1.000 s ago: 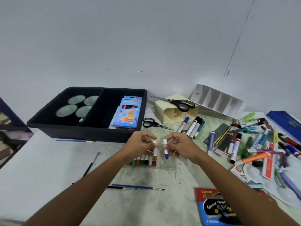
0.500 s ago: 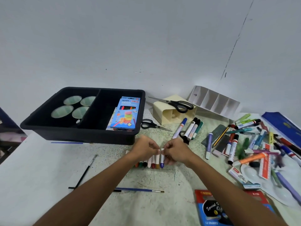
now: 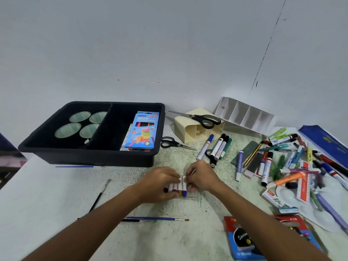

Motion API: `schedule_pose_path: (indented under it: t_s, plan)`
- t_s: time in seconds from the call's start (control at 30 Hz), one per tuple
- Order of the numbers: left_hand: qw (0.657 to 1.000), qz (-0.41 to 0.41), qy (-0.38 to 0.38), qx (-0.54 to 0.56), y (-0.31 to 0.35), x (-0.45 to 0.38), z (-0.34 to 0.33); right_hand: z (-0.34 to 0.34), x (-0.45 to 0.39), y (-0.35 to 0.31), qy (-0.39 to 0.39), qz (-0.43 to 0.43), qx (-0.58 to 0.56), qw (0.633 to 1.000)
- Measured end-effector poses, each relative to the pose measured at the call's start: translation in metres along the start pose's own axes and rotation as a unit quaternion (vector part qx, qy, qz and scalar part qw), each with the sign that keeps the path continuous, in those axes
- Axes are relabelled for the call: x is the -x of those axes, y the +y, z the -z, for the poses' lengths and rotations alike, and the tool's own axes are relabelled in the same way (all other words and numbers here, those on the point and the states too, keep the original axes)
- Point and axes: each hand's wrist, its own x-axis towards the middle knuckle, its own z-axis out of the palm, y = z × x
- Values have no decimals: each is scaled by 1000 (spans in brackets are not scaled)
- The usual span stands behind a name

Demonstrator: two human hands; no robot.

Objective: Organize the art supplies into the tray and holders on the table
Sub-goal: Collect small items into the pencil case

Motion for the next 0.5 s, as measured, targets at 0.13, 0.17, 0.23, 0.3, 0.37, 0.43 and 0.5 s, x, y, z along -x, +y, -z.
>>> schedule_pose_path:
  t_s: [0.13, 0.17, 0.23, 0.3, 0.37, 0.43, 0.5]
  plan:
    - [998, -38, -25, -38, -7, 13, -8, -1, 1, 0, 0, -5, -2, 1000]
    - [998, -34, -36, -37, -9, 14, -9, -1, 1, 0, 0, -6, 0, 1000]
    - [998, -26, -52, -32, -12, 15, -10, -3, 1, 1, 2, -8, 3, 1000]
    - [997, -21, -61, -35, -12, 15, -11, -4, 1, 2, 5, -9, 10, 1000]
    - [996, -19, -72, -42, -12, 14, -11, -6, 1, 4, 10, -6, 16, 1000]
    - [995, -22, -80, -47, -13, 14, -11, -6, 0, 5, 15, 0, 18, 1000]
    - [995, -35, -75, -49, -13, 14, -11, -7, -1, 6, 21, 4, 20, 1000]
